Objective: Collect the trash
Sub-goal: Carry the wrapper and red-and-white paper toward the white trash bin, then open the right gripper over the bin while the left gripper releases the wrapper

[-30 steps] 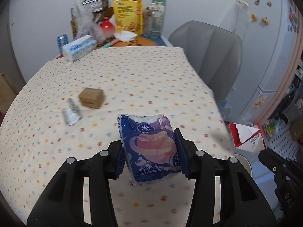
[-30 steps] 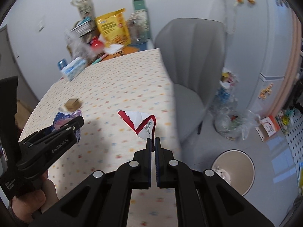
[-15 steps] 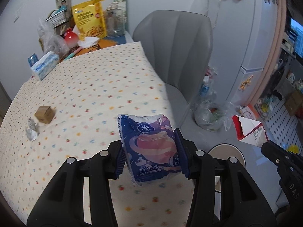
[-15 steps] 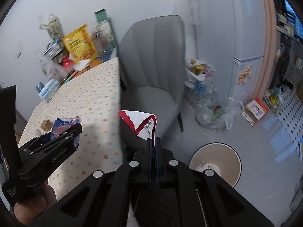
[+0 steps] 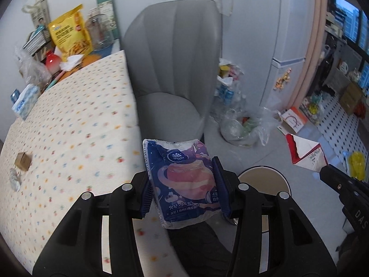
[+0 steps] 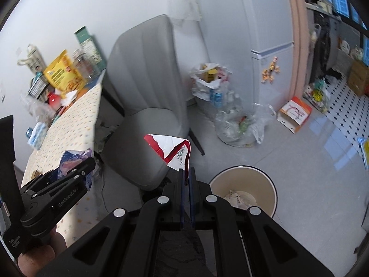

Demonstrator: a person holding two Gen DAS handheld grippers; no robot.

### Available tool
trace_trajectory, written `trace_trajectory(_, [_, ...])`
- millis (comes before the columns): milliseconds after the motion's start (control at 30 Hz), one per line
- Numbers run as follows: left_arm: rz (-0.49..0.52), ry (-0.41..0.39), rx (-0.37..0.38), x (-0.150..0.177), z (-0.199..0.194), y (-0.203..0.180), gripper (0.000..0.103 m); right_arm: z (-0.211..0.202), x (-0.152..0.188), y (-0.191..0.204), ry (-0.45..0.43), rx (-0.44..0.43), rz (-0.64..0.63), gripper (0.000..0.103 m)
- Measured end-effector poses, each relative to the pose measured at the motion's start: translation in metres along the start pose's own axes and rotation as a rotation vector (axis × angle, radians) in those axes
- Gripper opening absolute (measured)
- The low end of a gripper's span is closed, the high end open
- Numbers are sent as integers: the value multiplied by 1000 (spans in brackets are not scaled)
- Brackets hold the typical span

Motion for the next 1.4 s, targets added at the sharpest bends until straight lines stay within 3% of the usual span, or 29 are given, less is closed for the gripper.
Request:
trace_trajectory(267, [35, 14, 11, -3, 14, -30, 46, 18, -1, -52, 23, 97, 60, 5])
trace_trajectory(467, [43, 29, 3, 1, 23, -37, 46, 34, 4, -66, 52, 119, 80, 8])
trace_trajectory(500, [46, 31, 2, 2, 23, -39, 46, 36, 5, -69, 55, 116, 87, 18])
trace_trajectory(533, [49, 32, 3, 2, 24, -41, 46, 37, 7, -72, 59, 107, 99, 44])
trace_trajectory(567, [52, 32, 3, 3, 24, -43, 46, 36, 7, -77, 51, 114, 108, 53])
trace_trajectory(800, [92, 48, 37, 12, 24, -72, 46, 13, 22, -113, 36, 227, 147, 67])
trace_trajectory(1033, [144, 70, 83, 26, 21, -109, 46, -9, 42, -154, 38, 306, 190, 75])
trace_trajectory(1400, [229, 116, 162, 45, 19, -173, 47, -41, 63, -192, 27, 364, 247, 75])
Point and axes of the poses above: each gripper's, at about its wrist camera, not at the fingertips, and z roughly the way its jaws point, y to its left, x to its underside, the point moved 10 cm from there along z, roughly the way its jaws point, and after that the axes turned 13 degrees about -z, right-handed, at the moved point
